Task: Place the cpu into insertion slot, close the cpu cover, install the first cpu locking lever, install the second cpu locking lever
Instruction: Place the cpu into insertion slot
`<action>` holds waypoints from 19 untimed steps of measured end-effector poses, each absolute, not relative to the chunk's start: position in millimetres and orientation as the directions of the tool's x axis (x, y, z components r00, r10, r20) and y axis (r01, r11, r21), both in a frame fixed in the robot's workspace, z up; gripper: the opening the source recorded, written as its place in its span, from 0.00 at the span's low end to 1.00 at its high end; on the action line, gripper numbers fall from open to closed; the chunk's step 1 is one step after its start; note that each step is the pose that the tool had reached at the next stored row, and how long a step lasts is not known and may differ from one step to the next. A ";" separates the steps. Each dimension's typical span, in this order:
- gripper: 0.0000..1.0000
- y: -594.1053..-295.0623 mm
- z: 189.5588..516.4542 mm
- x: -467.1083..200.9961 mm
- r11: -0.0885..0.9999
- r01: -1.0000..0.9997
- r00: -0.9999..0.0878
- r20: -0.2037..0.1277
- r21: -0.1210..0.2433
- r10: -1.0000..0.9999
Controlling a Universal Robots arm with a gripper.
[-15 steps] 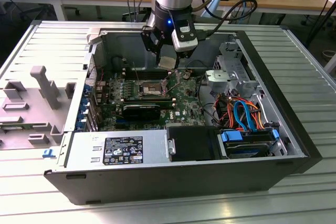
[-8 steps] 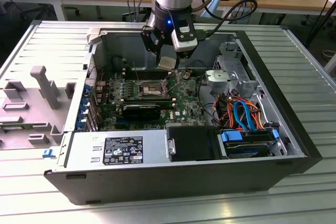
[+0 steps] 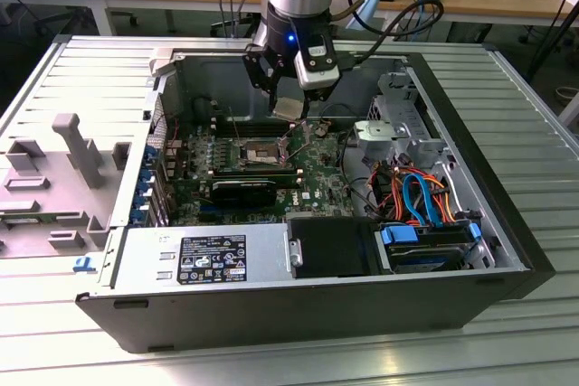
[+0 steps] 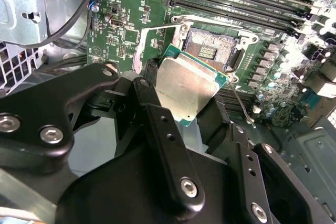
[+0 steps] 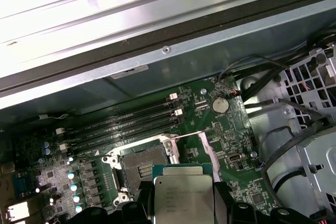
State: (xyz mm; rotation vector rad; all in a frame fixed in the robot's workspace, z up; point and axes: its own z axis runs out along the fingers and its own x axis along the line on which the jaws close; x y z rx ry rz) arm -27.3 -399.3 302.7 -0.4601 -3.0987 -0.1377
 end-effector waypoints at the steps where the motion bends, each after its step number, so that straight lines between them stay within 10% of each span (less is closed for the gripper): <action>1: 0.55 -399.3 302.6 -27.2 0.953 0.291 -0.957 0.019 0.086 0.291; 19: 0.55 -399.3 302.3 -27.2 0.946 0.314 -0.949 0.019 0.086 0.313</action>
